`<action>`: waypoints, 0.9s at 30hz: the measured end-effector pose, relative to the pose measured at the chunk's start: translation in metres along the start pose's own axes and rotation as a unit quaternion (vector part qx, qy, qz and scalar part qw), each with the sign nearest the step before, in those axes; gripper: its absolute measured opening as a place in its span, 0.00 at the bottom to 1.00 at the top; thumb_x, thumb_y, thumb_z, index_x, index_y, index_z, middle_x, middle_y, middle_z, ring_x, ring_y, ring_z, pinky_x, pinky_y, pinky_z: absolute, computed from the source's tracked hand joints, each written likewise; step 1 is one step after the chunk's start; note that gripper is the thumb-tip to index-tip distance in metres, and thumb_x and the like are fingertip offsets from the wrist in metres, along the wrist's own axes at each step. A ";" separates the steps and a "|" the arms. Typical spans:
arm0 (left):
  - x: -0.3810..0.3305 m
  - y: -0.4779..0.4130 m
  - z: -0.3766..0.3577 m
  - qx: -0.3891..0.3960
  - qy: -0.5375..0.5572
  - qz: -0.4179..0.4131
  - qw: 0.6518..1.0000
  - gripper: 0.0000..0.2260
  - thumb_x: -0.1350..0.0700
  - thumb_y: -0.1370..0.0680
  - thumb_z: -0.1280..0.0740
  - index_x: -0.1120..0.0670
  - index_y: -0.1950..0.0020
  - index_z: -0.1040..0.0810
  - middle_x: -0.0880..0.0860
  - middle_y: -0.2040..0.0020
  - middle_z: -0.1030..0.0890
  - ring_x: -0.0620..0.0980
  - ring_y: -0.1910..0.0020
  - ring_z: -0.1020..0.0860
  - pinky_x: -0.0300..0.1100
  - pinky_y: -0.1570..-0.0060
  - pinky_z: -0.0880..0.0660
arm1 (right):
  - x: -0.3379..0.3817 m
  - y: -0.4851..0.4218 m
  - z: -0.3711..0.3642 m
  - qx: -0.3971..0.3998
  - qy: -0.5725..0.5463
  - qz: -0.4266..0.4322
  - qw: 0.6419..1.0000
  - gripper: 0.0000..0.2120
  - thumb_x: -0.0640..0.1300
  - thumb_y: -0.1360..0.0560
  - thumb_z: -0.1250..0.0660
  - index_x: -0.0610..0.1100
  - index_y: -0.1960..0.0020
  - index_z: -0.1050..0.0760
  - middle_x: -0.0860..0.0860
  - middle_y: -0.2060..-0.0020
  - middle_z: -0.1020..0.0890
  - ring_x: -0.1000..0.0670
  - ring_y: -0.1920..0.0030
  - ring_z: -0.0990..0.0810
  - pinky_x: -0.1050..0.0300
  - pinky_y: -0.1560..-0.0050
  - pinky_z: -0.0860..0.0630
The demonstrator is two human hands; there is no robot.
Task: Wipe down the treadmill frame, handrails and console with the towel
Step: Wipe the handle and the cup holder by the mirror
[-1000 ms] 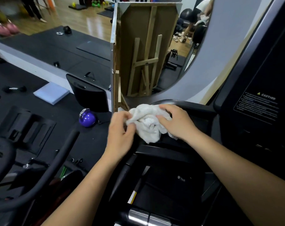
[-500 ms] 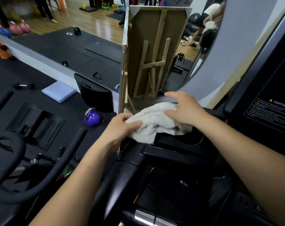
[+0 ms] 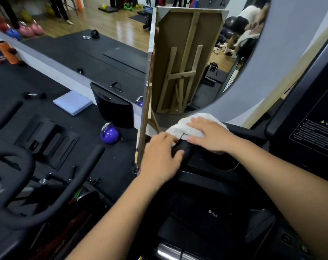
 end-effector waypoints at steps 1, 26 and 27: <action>0.000 0.002 -0.010 0.023 0.017 0.016 0.999 0.15 0.49 0.24 0.31 0.52 0.39 0.24 0.50 0.40 0.24 0.53 0.39 0.27 0.52 0.39 0.30 | -0.002 0.000 0.001 -0.008 -0.010 -0.005 1.000 0.22 0.53 0.21 0.38 0.52 0.28 0.32 0.52 0.26 0.34 0.49 0.24 0.41 0.54 0.26 0.46; -0.004 -0.075 0.122 -0.083 0.398 0.054 0.912 0.14 0.65 0.24 0.35 0.48 0.63 0.18 0.48 0.64 0.19 0.46 0.62 0.23 0.40 0.62 0.27 | -0.002 0.030 0.118 -0.249 -0.211 -0.047 0.944 0.06 0.46 0.20 0.40 0.54 0.46 0.27 0.56 0.49 0.21 0.51 0.49 0.23 0.55 0.52 0.28; -0.002 -0.076 0.126 -0.077 0.403 0.062 0.910 0.14 0.65 0.24 0.35 0.47 0.62 0.18 0.49 0.63 0.18 0.47 0.62 0.22 0.41 0.63 0.26 | 0.002 0.031 0.121 -0.206 -0.231 -0.034 0.950 0.06 0.49 0.21 0.36 0.55 0.45 0.27 0.57 0.48 0.22 0.51 0.48 0.23 0.56 0.51 0.27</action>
Point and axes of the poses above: each hand's wrist, its own y-axis away from the middle knuckle, its own z-axis out of the back of the hand, x = y × z, the point moved 5 cm from there along -y, towards the middle knuckle
